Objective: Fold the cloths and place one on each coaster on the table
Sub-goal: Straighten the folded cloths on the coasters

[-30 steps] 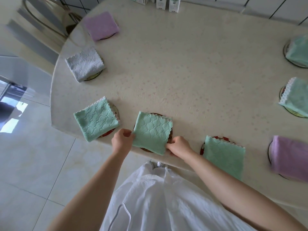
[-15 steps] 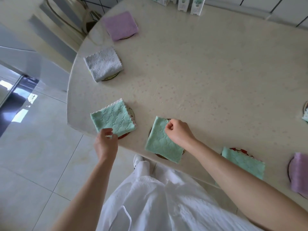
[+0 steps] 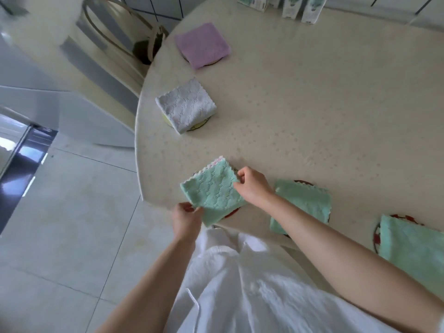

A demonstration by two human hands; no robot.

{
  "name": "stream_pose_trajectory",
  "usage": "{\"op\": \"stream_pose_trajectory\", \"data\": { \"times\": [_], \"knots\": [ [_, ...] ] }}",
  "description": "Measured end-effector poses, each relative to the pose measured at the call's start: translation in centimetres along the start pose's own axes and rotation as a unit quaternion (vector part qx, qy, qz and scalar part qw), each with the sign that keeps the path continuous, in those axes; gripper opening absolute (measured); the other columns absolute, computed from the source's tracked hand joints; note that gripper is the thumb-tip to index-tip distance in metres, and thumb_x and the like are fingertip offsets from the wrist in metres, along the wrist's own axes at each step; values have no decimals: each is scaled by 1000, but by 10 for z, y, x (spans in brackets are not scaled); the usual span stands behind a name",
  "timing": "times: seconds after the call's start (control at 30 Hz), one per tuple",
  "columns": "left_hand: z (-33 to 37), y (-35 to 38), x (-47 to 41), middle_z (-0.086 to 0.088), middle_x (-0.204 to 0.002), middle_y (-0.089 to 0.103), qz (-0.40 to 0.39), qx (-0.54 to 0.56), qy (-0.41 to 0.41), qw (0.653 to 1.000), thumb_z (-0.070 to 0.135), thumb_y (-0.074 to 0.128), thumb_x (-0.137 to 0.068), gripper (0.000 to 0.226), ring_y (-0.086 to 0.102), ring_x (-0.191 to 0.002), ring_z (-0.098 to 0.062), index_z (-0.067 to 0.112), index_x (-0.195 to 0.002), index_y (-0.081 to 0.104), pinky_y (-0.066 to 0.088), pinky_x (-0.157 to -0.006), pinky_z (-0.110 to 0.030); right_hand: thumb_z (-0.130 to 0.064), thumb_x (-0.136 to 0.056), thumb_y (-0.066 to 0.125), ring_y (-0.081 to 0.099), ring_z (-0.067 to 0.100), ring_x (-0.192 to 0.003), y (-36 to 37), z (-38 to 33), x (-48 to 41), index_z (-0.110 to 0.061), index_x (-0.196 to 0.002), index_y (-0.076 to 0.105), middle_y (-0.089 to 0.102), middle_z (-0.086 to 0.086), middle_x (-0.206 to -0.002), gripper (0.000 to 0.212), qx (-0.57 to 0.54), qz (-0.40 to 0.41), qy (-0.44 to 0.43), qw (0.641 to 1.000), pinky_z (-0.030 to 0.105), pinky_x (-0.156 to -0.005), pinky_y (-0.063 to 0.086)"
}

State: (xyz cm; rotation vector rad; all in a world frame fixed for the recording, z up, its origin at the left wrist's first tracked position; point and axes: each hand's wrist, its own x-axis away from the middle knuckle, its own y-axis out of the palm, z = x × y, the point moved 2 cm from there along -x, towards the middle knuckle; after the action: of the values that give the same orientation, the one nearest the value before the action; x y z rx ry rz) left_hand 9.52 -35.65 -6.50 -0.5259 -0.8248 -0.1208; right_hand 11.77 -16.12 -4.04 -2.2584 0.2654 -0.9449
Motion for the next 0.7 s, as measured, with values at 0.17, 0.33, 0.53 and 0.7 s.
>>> {"op": "stream_pose_trajectory", "data": {
  "times": [0.17, 0.33, 0.53, 0.7],
  "knots": [
    [10, -5, 0, -16, -92, 66, -59, 46, -10, 997, 2, 60, -85, 17, 66, -85, -27, 0, -102, 57, 56, -69, -33, -21, -86, 55, 54, 24, -80, 8, -11, -9, -3, -107, 54, 61, 11, -101, 28, 1, 11, 63, 998, 27, -65, 39],
    [18, -15, -10, -14, -94, 65, -68, 50, -8, 996, 10, 64, -84, 24, 64, -85, -26, 2, -105, 56, 56, -77, -39, -19, -81, 55, 39, 19, -55, 5, -14, -8, -14, -66, 40, 40, 0, -59, 22, -81, -6, 127, 989, 27, -49, 26],
    [45, -24, -18, -4, -99, 61, -47, -14, 77, 996, 7, 58, -86, 25, 57, -79, -14, 15, -109, 52, 44, -58, -22, -23, -75, 62, 48, 18, -55, 6, -7, 5, -13, -76, 51, 49, 5, -64, 15, -227, -42, 146, 962, 26, -54, 37],
    [67, -22, -25, 0, -100, 62, -60, -112, 155, 980, 10, 53, -87, 28, 57, -79, -13, 19, -113, 56, 42, -56, -24, -17, -80, 65, 63, 21, -63, 17, 13, 23, -5, -88, 62, 66, 10, -73, 15, -306, -55, 187, 932, 36, -70, 55]
  ]
}}
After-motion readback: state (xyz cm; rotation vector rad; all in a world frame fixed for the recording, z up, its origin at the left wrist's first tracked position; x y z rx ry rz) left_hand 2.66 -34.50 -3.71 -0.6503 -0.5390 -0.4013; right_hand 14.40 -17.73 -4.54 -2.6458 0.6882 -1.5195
